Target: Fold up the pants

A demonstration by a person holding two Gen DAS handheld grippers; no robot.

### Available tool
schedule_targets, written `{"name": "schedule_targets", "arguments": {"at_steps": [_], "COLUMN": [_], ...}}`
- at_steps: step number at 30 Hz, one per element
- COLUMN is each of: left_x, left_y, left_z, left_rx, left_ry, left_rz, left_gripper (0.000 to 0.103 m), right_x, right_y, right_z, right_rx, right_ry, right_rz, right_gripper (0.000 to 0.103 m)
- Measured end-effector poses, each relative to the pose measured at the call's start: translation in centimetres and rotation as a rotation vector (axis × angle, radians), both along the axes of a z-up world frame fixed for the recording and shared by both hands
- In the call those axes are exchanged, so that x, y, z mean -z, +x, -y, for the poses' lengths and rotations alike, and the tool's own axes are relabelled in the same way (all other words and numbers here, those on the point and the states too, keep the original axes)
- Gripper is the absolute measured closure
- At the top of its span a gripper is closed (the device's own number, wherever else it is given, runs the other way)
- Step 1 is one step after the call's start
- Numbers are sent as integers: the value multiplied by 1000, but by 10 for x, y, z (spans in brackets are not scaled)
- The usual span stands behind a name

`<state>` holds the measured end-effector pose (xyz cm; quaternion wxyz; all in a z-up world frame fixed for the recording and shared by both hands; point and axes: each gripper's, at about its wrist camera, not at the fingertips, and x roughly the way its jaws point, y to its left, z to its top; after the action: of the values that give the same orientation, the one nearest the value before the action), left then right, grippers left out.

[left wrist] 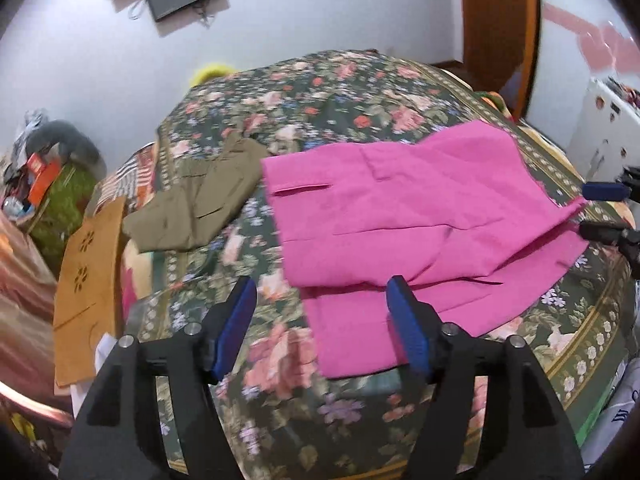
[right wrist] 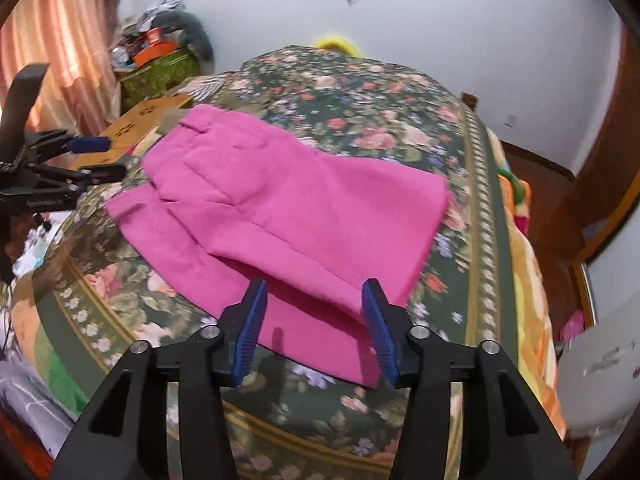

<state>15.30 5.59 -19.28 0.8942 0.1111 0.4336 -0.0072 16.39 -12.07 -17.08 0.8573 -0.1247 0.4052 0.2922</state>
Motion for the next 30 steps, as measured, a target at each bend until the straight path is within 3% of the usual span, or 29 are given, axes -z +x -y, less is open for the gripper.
{"name": "schedule_targets", "arguments": {"at_steps": [7,11,13,15,17,21,30], "left_x": [16,23,27,28,31,29,31], "left_y": [16,21,24,25,26,27,25], "left_z": [33,42,43,43,45,43,54], "left_rx": [91,108,123,136,145,160,197], "left_ry": [51,88,88,84,90,49,48], "left_rz": [-38,-39,-48,-56,-63,-65,-77], "left_gripper": [35,35,35,35,35,35,35], "right_x": [33,45,43,41,39,26,2], "right_y": [10,17,22,29,33,34,38], "right_z": [-42,-52,-51,-52,-50,-44,-28], "right_rx": [-89,-111,-103,-96,-89,-82,-44], "right_ry": [-136,-139,-108,-79,-59,-3,43], "right_rz": [-28,-33,-33,-48,-48,-25,9], "right_gripper": [50,50,62,85,96,97,98]}}
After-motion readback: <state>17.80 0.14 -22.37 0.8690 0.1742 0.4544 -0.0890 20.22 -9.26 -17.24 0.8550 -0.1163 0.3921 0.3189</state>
